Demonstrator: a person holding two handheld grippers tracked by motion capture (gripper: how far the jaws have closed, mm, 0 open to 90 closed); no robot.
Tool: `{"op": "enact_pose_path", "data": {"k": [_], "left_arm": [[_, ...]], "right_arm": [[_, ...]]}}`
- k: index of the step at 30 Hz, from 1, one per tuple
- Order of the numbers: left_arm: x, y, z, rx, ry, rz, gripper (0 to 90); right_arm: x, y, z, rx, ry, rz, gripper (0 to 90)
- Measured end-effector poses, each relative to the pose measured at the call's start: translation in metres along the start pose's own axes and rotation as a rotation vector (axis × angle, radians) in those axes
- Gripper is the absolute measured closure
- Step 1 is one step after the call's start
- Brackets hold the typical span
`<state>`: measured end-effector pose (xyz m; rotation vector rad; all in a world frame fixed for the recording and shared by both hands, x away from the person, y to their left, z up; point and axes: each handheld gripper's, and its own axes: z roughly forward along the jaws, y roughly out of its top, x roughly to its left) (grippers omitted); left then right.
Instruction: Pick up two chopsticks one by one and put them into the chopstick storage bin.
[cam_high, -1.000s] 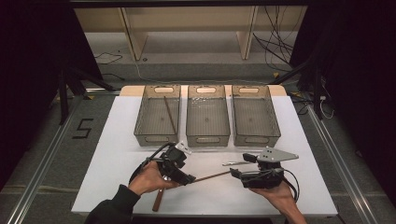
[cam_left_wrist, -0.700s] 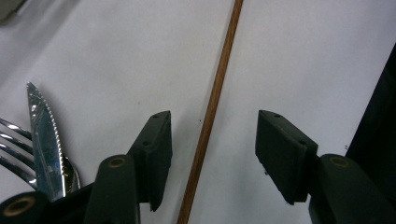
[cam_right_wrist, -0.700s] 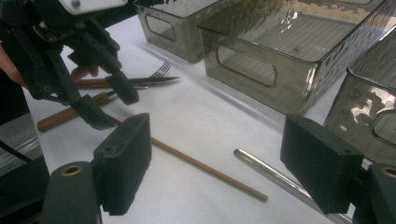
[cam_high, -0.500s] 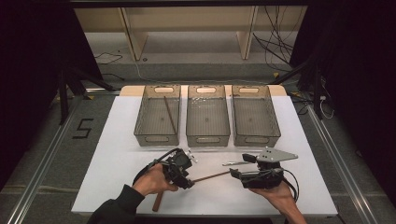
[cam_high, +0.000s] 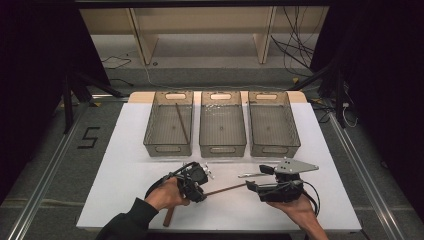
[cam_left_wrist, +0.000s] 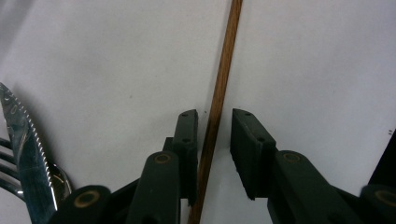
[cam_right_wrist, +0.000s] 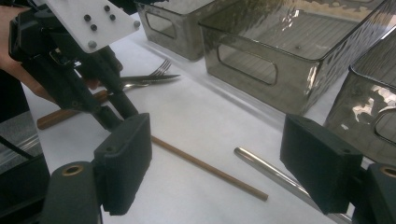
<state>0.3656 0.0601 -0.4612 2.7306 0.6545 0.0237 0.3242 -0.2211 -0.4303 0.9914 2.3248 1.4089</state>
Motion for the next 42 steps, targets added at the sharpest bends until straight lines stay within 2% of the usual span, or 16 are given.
{"op": "enact_pose_path", "data": {"k": [8,21,31,37,42], "left_arm": [[-0.008,0.005,0.002,0.034,0.034,0.054,79.6],[-0.008,0.004,0.0,0.04,0.023,0.092,84.4],[-0.008,0.001,-0.013,-0.005,0.006,0.108,84.6],[-0.006,-0.002,-0.024,-0.031,-0.004,0.096,84.7],[0.0,-0.005,-0.034,-0.06,0.004,0.081,84.7]], "right_arm": [[0.0,0.0,0.0,0.003,-0.003,0.0,25.7],[0.0,0.0,0.0,0.005,0.0,-0.001,25.8],[-0.001,0.0,-0.001,0.001,-0.004,0.001,25.9],[-0.001,0.001,-0.002,-0.005,-0.008,0.002,25.9],[-0.003,0.001,-0.004,-0.014,-0.013,0.004,25.9]]}}
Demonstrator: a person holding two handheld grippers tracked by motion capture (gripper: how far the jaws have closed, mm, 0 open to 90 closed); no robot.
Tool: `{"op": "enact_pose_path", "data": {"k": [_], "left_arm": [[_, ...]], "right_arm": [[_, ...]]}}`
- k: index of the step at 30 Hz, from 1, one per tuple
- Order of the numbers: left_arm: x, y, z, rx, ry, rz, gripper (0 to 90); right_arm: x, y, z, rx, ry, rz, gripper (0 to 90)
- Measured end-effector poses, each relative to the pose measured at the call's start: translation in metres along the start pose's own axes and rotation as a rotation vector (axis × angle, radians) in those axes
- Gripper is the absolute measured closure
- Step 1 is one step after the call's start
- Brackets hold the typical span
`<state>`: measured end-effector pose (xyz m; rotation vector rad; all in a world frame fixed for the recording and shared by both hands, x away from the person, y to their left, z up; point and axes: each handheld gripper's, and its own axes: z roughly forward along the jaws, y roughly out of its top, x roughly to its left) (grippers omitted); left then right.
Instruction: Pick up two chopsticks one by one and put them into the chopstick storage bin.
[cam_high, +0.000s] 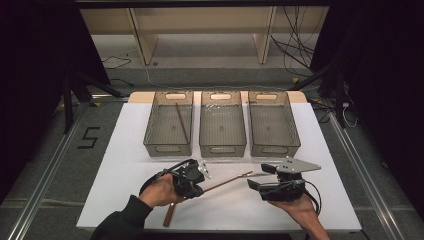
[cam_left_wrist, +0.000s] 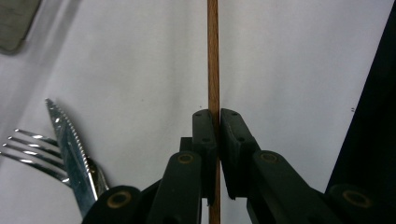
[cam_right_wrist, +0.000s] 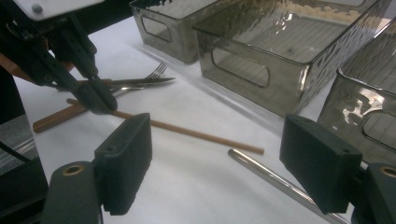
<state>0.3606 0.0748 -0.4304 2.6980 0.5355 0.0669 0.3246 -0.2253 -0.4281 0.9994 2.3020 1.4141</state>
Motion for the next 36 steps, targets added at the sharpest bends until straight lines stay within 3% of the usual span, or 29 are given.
{"op": "enact_pose_path", "data": {"k": [7,15,21,36], "left_arm": [[0.011,-0.006,-0.024,-0.073,0.028,-0.042,84.7],[0.031,-0.017,-0.056,-0.205,0.09,-0.144,84.7],[0.047,-0.022,-0.073,-0.264,0.135,-0.211,84.7],[0.112,-0.031,-0.096,-0.378,0.21,-0.444,84.7]], "right_arm": [[0.0,0.0,-0.001,-0.012,-0.003,-0.001,25.8],[0.001,0.0,0.0,-0.011,0.002,-0.001,25.7],[0.001,0.0,0.001,-0.008,0.002,0.002,25.8],[0.001,0.0,0.001,-0.009,0.003,0.004,25.8]]}}
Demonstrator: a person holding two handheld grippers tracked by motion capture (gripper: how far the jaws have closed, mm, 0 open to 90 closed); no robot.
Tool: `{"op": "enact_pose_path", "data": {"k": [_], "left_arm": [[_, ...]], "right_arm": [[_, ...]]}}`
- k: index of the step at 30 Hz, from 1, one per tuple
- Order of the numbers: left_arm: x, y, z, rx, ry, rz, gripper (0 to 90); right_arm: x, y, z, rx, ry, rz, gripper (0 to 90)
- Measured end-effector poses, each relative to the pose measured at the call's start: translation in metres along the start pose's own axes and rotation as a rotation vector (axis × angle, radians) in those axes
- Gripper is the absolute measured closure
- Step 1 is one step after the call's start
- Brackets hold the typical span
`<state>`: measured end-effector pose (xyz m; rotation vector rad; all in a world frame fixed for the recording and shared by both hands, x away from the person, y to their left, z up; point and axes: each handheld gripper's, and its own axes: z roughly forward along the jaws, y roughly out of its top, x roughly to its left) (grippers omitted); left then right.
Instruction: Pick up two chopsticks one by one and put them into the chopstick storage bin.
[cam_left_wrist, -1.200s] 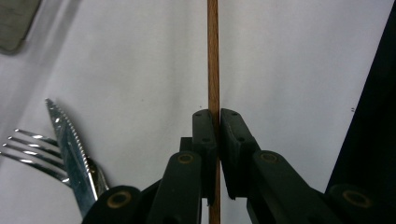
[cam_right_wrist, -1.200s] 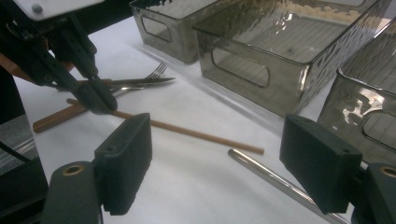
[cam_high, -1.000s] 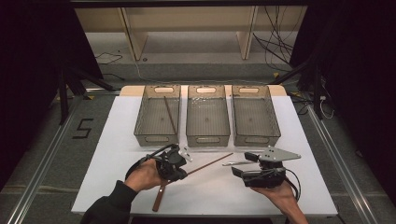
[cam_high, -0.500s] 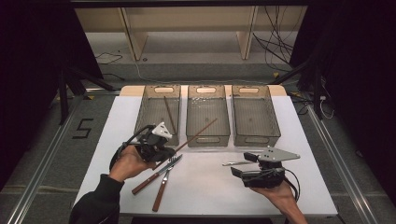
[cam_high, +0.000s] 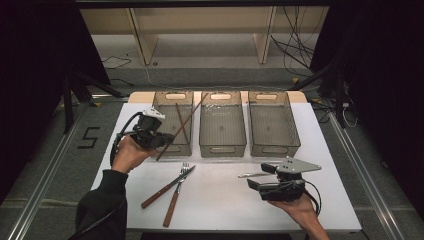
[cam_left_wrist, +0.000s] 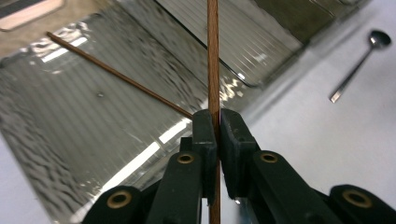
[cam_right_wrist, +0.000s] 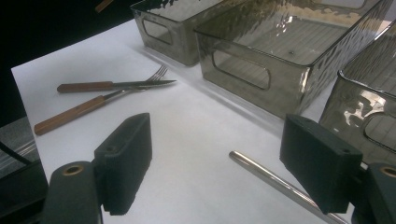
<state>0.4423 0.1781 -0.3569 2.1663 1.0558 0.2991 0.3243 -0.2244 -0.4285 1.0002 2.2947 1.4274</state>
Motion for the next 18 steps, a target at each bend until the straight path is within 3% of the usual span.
{"op": "enact_pose_path", "data": {"k": [6,18], "left_arm": [[0.02,0.009,0.003,-0.023,0.034,-0.07,84.6],[0.043,0.019,0.015,-0.036,0.076,-0.135,84.6]], "right_arm": [[0.0,0.0,0.0,0.0,0.001,0.001,25.8],[0.0,0.0,0.0,0.001,0.003,0.001,25.8]]}}
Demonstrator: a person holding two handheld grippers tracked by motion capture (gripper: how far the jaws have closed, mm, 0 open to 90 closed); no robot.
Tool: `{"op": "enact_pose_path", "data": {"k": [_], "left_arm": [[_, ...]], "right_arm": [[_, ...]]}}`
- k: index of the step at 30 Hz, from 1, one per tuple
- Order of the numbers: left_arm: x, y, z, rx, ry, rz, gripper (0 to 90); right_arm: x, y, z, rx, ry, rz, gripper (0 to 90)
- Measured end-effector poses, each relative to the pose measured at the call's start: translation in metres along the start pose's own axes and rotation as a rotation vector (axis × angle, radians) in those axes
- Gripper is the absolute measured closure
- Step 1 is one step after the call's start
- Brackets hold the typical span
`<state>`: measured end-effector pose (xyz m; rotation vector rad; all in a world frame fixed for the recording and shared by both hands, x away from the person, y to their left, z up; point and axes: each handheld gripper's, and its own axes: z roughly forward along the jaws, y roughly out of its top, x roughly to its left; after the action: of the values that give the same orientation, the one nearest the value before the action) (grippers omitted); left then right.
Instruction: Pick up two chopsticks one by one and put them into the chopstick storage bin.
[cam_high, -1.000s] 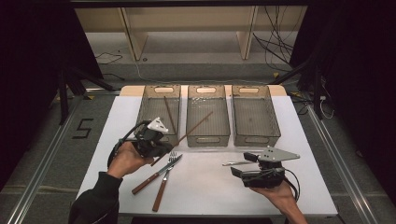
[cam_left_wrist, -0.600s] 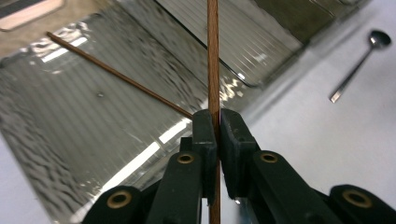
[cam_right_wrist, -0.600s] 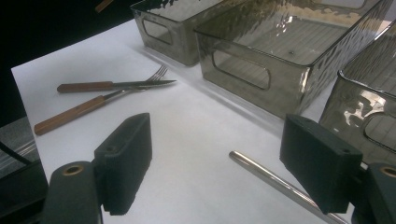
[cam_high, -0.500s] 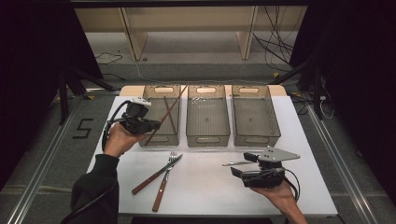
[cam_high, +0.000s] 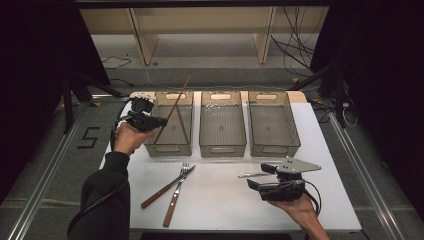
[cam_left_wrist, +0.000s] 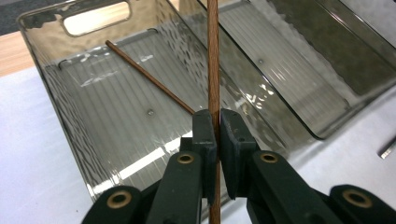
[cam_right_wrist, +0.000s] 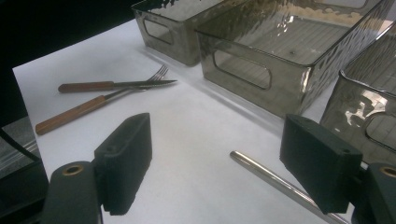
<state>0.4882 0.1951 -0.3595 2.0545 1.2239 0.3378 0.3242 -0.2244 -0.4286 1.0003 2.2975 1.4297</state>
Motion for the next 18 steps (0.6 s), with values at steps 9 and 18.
{"op": "enact_pose_path", "data": {"k": [9,18], "left_arm": [[0.012,0.004,0.016,0.018,0.038,-0.031,84.7],[0.019,0.004,0.026,0.024,0.063,-0.048,84.6]], "right_arm": [[0.0,0.0,0.0,0.003,0.004,-0.002,25.8],[0.0,0.0,0.0,0.0,0.004,0.001,25.8]]}}
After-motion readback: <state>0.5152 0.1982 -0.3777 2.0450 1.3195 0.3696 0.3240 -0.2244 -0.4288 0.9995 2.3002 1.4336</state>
